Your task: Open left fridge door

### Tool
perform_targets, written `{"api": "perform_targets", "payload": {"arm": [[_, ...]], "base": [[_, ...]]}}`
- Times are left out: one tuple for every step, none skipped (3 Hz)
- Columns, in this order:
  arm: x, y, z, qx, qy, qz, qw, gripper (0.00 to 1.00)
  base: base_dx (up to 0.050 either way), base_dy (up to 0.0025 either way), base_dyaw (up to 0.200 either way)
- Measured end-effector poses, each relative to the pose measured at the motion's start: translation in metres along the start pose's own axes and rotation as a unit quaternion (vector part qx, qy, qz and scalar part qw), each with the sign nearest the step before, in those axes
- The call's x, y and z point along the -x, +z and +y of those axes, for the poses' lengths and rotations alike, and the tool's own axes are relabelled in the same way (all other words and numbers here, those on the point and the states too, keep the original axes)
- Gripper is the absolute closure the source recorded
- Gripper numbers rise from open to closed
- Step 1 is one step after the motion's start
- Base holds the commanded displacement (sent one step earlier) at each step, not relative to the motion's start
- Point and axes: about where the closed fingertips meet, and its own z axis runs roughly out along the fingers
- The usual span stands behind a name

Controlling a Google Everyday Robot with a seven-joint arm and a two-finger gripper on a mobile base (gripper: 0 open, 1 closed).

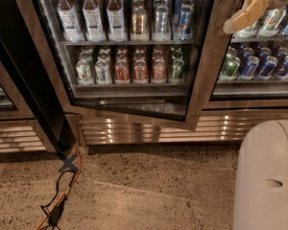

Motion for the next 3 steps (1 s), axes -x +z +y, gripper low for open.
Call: {"api": "perform_targets", "payload": {"arm": [[0.0, 0.0, 0.0, 0.0, 0.0, 0.0, 1.0, 0.0], [0.0, -0.002, -0.002, -0.005, 0.0, -0.001, 1.0, 0.0], [0.011, -0.014, -0.016, -0.048, -0.005, -0.005, 0.9988, 0.0]], "base": [[0.0, 0.0, 0.0], [0.0, 0.0, 0.0], [0.0, 0.0, 0.0]]}}
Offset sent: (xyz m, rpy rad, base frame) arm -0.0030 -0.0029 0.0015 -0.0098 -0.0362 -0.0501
